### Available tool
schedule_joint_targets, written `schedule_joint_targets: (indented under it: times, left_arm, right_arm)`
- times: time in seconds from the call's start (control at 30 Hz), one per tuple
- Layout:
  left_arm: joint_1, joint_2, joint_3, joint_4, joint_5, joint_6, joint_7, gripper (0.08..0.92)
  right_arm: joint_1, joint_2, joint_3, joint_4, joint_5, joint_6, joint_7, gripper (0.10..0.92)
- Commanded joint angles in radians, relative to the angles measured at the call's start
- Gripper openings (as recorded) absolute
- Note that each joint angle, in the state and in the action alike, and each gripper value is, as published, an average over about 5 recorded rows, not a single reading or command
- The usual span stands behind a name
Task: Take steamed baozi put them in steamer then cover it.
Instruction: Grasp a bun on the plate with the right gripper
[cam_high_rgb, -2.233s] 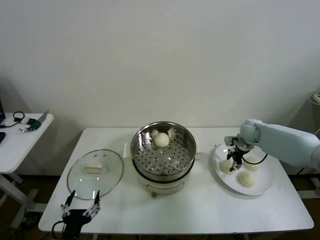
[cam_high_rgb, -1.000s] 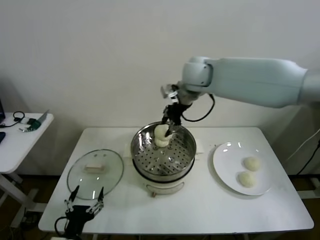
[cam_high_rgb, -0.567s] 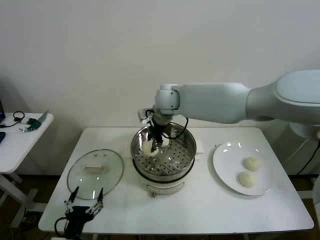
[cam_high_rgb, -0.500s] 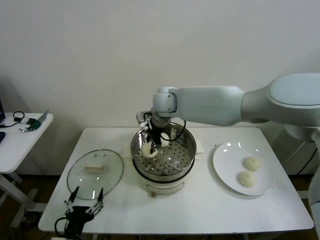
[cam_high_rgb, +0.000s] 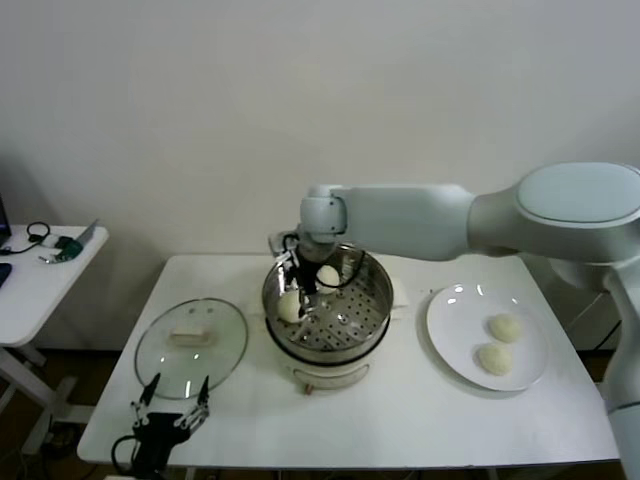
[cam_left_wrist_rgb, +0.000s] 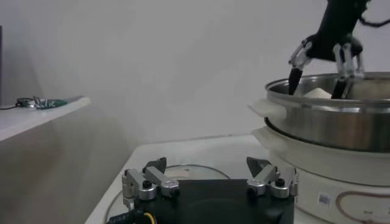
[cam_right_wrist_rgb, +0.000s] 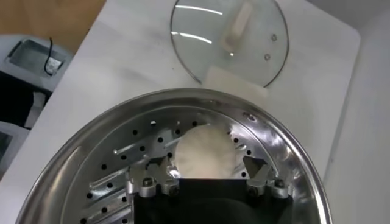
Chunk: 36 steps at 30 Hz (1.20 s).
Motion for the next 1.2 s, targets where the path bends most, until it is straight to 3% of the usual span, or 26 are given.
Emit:
schedule_joint_targets:
  times: [0.03,0.27,0.53,0.8,1.2]
  left_arm:
    - [0.0,-0.004,0.007,-0.011,0.007,0.008,0.0,0.823]
    - [-0.005,-0.009,0.017,-0.017,0.004,0.02,0.005,0.823]
    - [-0.01,-0.01,0.025,-0.007,0.017,0.027,0.01,0.823]
    - [-0.007,-0.019,0.032,0.007,0.03,0.027,0.011,0.823]
    - [0.003,-0.024,0.03,0.015,0.035,0.022,0.011,0.823]
  right_arm:
    - [0.267,-0.365,-0.119,0.099,-0.011,0.136,-0.204,0.822]
    - [0.349,-0.678,-0.305,0.203,-0.199,0.205,-0.235,0.823]
    - [0.061,-0.901,-0.207,0.209,-0.496,0.205,-0.168,0.823]
    - [-0.278,-0.917,0.061,0.145,-0.597,0.185,-0.122,0.823]
    - [-0.51,-0.803,0.264,0.073,-0.629,0.155,-0.011,0.823]
